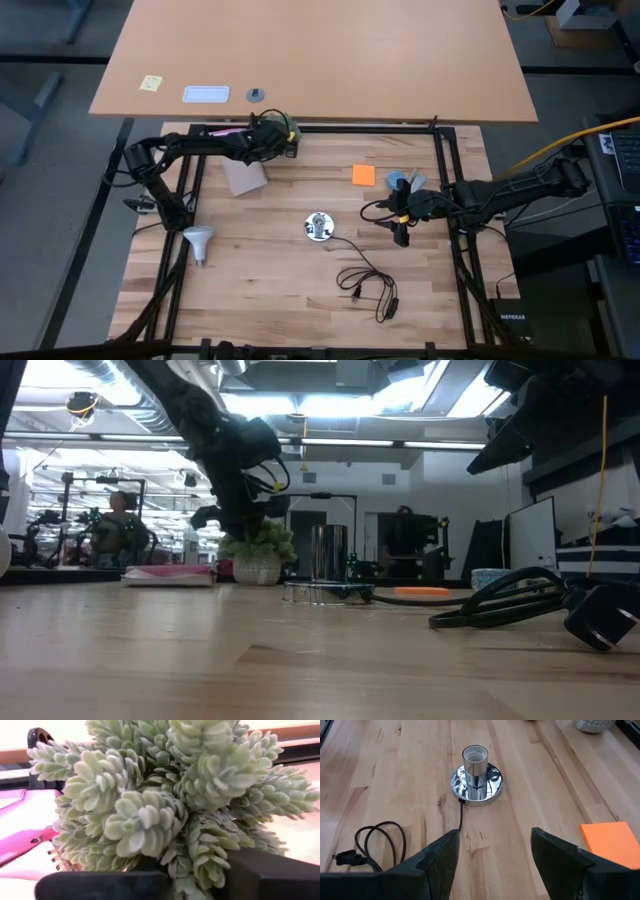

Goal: Screw lightbulb
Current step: Move the potted plant on top of the table

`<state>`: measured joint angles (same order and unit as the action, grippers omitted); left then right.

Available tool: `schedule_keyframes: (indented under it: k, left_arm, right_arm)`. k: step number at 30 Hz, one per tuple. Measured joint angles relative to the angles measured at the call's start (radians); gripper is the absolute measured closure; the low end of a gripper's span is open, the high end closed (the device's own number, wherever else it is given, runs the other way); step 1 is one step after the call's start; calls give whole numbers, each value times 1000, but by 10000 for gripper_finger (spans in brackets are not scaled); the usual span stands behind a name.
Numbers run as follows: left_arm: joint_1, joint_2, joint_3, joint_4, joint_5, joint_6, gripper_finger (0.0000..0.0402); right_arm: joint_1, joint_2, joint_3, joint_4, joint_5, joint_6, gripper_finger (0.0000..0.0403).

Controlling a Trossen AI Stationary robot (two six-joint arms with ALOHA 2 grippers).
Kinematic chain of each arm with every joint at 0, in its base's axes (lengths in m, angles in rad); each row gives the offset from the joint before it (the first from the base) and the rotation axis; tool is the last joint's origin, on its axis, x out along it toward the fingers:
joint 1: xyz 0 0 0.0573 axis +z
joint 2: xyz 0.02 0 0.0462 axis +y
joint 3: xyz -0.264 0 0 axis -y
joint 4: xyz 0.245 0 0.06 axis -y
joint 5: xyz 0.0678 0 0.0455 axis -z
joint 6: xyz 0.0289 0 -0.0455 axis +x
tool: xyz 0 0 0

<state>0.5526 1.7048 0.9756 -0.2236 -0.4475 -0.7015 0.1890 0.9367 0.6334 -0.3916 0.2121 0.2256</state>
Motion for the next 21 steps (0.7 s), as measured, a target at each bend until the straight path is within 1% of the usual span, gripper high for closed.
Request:
schedule_keyframes:
  k: [6,15,18,21]
  left_arm:
    - [-7,-5,-1,12,19,104,327]
    - [-8,-4,-3,13,26,102,253]
    - [-8,-3,-5,45,26,96,239]
    - [-10,-2,5,47,27,84,237]
  right_arm:
    - [0,0,0,0,5,0,157]
    - [0,0,0,0,5,0,157]
    - [0,0,0,0,5,0,157]
    - [0,0,0,0,5,0,157]
